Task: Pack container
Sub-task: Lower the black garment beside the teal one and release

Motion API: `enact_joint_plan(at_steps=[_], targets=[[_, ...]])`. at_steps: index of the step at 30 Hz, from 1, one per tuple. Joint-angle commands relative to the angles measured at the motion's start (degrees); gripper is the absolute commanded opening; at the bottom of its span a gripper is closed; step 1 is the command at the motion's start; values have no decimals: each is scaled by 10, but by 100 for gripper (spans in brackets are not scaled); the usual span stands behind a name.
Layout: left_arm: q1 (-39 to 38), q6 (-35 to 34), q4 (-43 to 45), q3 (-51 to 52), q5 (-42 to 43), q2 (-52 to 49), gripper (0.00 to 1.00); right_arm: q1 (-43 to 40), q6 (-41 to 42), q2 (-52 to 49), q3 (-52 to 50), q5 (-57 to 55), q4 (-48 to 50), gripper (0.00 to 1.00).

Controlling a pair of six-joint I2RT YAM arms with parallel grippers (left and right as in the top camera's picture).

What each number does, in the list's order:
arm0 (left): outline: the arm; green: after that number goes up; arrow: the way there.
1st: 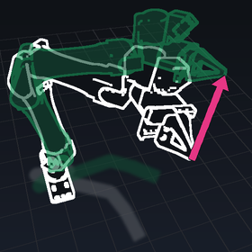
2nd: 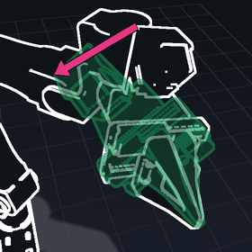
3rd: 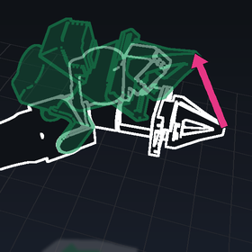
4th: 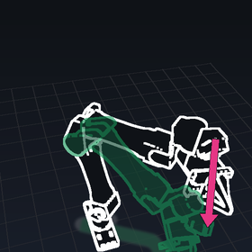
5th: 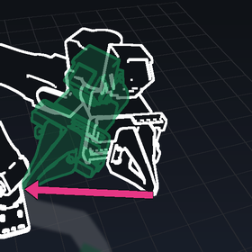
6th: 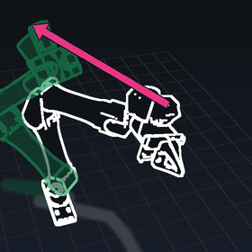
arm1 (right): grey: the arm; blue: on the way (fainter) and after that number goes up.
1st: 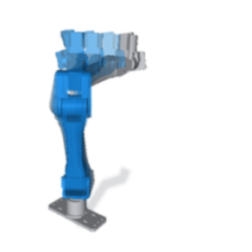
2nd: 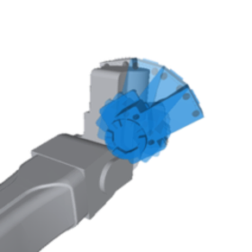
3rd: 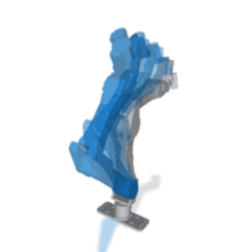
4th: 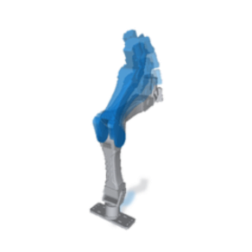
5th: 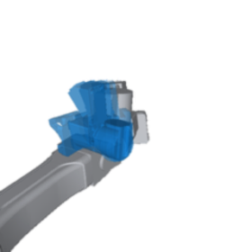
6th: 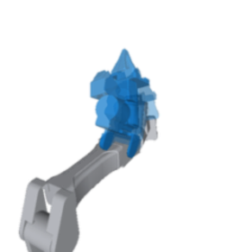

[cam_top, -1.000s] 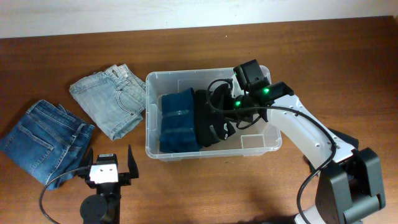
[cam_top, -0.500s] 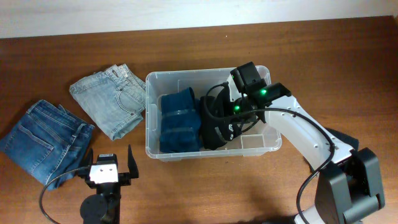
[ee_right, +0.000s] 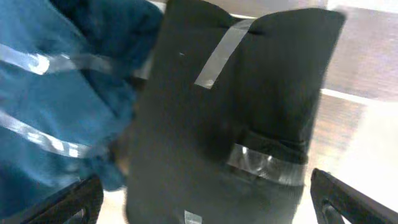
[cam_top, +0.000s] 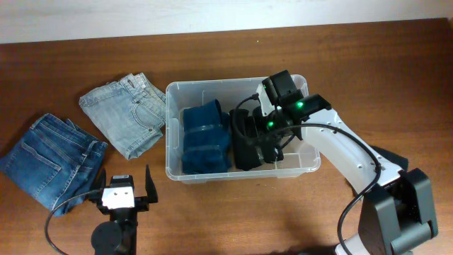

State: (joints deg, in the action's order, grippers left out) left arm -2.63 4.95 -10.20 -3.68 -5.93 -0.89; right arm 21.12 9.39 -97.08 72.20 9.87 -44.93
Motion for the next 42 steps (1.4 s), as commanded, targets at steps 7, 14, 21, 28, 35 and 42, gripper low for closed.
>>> enact_joint_plan(at_steps=[7, 14, 21, 28, 35, 42], targets=[[3, 5, 1, 6, 6, 5, 99, 6, -41, 1, 54, -136, -63, 57], [3, 5, 1, 6, 6, 5, 100, 6, 49, 0, 40, -198, -86, 4], [3, 5, 1, 6, 6, 5, 99, 6, 73, -15, 32, -203, -83, 4], [3, 5, 1, 6, 6, 5, 99, 6, 92, -67, 32, -203, -85, 4], [3, 5, 1, 6, 6, 5, 100, 6, 92, -85, 32, -141, -84, 4], [3, 5, 1, 6, 6, 5, 100, 6, 91, -85, 32, -51, -83, 4]])
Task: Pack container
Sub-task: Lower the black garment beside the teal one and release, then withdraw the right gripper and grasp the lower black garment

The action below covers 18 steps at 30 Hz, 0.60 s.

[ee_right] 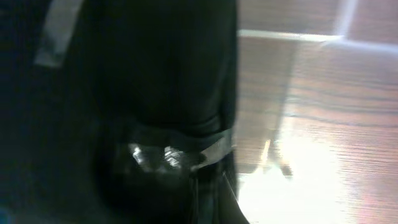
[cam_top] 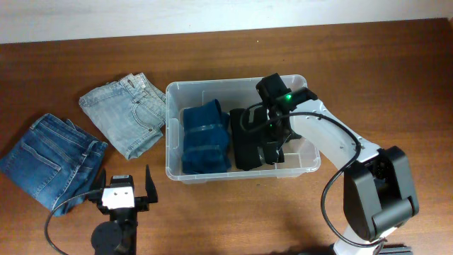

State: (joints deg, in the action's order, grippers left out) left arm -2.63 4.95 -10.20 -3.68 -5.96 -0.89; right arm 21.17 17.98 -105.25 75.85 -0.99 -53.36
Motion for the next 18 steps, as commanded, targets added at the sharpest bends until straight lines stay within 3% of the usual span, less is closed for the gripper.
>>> enact_joint_plan(at_steps=[1, 12, 18], targets=[[3, 5, 1, 6, 6, 5, 99, 5, 5, -4, -4, 60, 2, 4], [3, 5, 1, 6, 6, 5, 99, 5, -18, -3, -3, 84, 5, 4], [3, 5, 1, 6, 6, 5, 100, 1, -28, 8, 61, 63, -34, 13]])
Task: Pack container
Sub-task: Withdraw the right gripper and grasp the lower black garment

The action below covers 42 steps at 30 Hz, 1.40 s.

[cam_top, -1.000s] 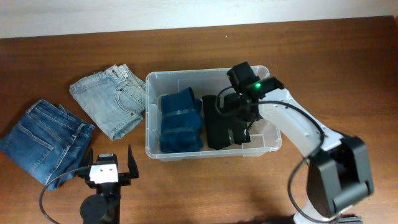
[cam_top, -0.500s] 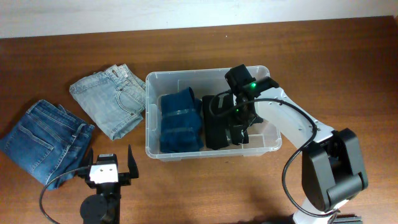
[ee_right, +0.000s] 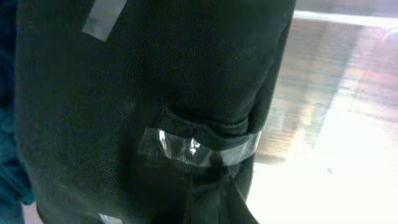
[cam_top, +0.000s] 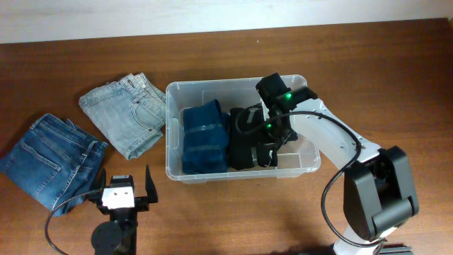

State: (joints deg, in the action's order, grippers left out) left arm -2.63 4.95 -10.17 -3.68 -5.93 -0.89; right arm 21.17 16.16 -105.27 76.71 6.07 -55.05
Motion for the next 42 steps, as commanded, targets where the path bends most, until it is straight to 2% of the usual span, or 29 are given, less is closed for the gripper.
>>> enact_joint_plan(at_steps=[1, 5, 11, 14, 20, 25, 28, 31, 36, 42], targets=[[3, 5, 1, 6, 6, 5, 100, -3, -13, 17, 99, -7, -47, 18], [3, 5, 1, 6, 6, 5, 100, -26, -13, 34, 202, -7, -124, 29], [3, 5, 1, 6, 6, 5, 99, -115, -11, 71, 282, -7, -216, 35], [3, 5, 1, 6, 6, 5, 99, -190, -10, 94, 282, -7, -244, 41], [3, 5, 1, 6, 6, 5, 100, -377, 7, 103, 279, -7, -306, 43], [3, 5, 1, 6, 6, 5, 99, -525, 12, 103, 249, -7, -311, 43], [3, 5, 1, 6, 6, 5, 99, -618, 62, 103, 210, -4, -311, 43], [3, 5, 1, 6, 6, 5, 100, -675, 101, 103, 165, 0, -306, 43], [3, 5, 1, 6, 6, 5, 100, -731, 108, 103, 59, 0, -254, 42], [3, 5, 1, 6, 6, 5, 100, -746, 107, 103, -72, 10, -156, 38]])
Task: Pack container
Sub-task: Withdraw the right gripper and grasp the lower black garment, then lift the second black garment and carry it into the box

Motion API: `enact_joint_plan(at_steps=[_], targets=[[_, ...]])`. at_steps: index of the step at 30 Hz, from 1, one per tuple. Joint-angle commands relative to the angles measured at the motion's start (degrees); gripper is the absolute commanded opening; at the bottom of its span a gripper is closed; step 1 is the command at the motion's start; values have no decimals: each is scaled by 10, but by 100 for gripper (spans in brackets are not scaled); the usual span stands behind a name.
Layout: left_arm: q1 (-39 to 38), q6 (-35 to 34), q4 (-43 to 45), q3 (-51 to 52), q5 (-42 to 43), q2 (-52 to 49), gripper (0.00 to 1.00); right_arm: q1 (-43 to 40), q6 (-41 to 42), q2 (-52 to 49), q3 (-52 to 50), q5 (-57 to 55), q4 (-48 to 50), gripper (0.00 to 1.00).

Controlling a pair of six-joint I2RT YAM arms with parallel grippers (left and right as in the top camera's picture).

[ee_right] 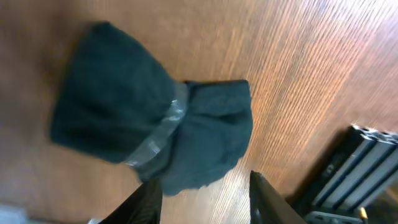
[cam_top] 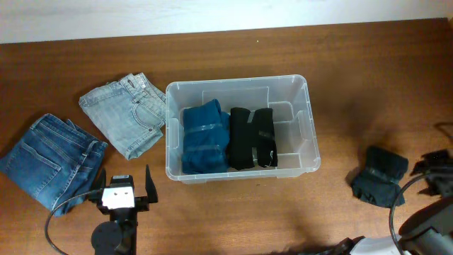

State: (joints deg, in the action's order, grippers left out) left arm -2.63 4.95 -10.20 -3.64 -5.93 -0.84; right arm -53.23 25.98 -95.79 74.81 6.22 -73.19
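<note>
The clear plastic container point(cam_top: 297, 83) stands mid-table with a taped blue bundle point(cam_top: 204, 138) and a taped black bundle point(cam_top: 252, 137) side by side inside. A dark teal bundle point(cam_top: 379, 176) bound with tape lies on the table at the far right. My right gripper point(ee_right: 205, 204) is open just beside this dark teal bundle point(ee_right: 149, 134), one finger point(ee_right: 148, 202) near its edge. The overhead view shows only a bit of that arm at the right edge. My left gripper point(cam_top: 124, 178) stands open at the table's front left, holding nothing.
Folded light-blue jeans point(cam_top: 124, 113) lie left of the container, and folded dark-blue jeans point(cam_top: 49, 159) lie further left. A black metal frame point(ee_right: 354, 168) shows past the table edge close to the right gripper.
My right gripper was down in the container against the black bundle. Now it is out at the far right of the table, open by the dark teal bundle. The black bundle stays in the container.
First my right gripper was open over the black bundle inside the container. Then it was low against that bundle, which later lay closer to the blue one. Now the arm is out of the container at the teal bundle. The left arm has not moved.
</note>
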Motion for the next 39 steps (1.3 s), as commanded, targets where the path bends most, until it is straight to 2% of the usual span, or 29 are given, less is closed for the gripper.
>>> enact_joint_plan(at_steps=[1, 6, 9, 11, 13, 16, 22, 24, 28, 31, 34, 35, 39], targets=[[3, 5, 1, 5, 6, 4, 100, -2, 9, 8, -80, 9, 45, 37], [3, 5, 1, 5, 6, 4, 99, -1, 4, 8, -144, 8, 105, 38], [3, 5, 1, 5, 6, 4, 99, -1, -18, 8, -174, 9, 141, 43], [3, 5, 1, 5, 6, 4, 100, 0, -30, 8, -193, 9, 163, 53], [3, 5, 1, 5, 6, 4, 100, 0, -30, 8, -208, 9, 179, 69], [3, 5, 1, 5, 6, 4, 100, 0, -30, 8, -225, 9, 196, 98], [3, 5, 1, 5, 6, 4, 99, 0, -42, 8, -261, 38, 233, 100], [3, 5, 1, 5, 6, 4, 99, 0, -67, 8, -263, 66, 241, 91], [3, 5, 1, 5, 6, 4, 99, 0, -115, 8, -263, 129, 251, 53], [3, 5, 1, 5, 6, 4, 99, 0, -125, 8, -263, 151, 255, 34], [3, 5, 1, 5, 6, 4, 99, 0, -125, 8, -263, 165, 255, 9], [3, 5, 1, 5, 6, 4, 99, 0, -127, 8, -263, 172, 255, 4], [3, 5, 1, 5, 6, 4, 99, 0, -169, 9, -254, 238, 252, 4]])
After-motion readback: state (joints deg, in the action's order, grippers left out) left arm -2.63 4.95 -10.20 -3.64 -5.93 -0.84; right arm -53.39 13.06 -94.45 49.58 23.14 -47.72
